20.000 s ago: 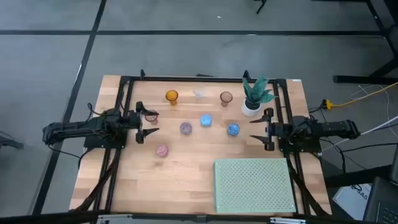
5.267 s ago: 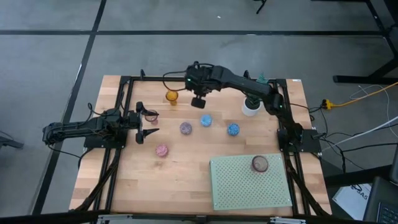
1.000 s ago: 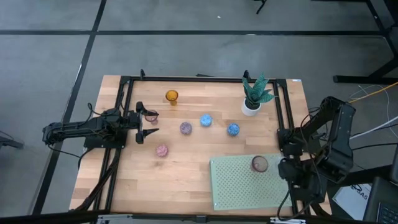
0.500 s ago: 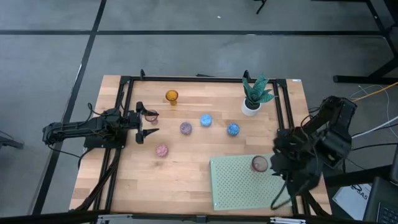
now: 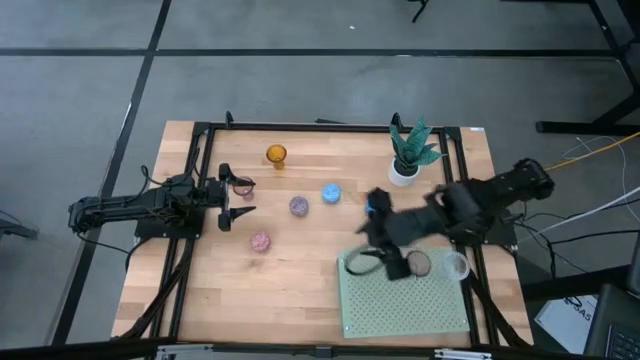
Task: Pick & Place candle stick holders
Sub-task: Put the light blue scented candle on the shelf
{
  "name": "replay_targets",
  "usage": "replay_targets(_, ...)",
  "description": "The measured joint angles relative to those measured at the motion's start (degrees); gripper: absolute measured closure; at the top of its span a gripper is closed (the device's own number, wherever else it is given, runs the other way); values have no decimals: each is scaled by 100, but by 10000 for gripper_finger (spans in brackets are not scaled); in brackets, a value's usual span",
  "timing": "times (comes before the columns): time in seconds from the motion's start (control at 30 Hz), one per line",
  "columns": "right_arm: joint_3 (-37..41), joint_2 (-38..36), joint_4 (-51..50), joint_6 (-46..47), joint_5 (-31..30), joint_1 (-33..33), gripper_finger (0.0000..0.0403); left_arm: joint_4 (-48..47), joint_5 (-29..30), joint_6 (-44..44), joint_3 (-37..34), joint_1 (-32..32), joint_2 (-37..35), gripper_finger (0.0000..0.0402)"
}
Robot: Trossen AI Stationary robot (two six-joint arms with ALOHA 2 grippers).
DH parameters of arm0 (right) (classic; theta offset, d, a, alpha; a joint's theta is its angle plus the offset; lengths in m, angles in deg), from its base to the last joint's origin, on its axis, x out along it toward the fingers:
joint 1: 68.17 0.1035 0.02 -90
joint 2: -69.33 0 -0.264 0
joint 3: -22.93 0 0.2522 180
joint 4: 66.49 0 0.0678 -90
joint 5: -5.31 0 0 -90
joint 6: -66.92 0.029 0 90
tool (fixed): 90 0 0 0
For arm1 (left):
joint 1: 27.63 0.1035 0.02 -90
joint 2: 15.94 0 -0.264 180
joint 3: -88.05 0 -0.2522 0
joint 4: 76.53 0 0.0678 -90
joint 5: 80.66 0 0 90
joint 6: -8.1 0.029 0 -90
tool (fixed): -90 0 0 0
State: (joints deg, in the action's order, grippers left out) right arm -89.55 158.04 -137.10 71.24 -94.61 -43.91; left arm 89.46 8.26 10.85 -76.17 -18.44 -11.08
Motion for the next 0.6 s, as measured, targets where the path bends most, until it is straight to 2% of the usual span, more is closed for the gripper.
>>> replay_targets(0.13, 0, 278, 602, -346, 701, -640, 144, 1, 0, 0, 0, 2, 0, 68)
replay_targets(0.27, 0, 579, 798, -505, 1228, -1196, 114, 0, 0, 0, 0, 2, 0, 68)
replay_targets(0.47, 0, 1026, 787, -626, 1312, -1828, 77, 0, 0, 0, 1, 2, 0, 68)
replay_targets(0.6, 0, 1309, 798, -624, 1304, -2229, 66, 0, 0, 0, 1, 1, 0, 68)
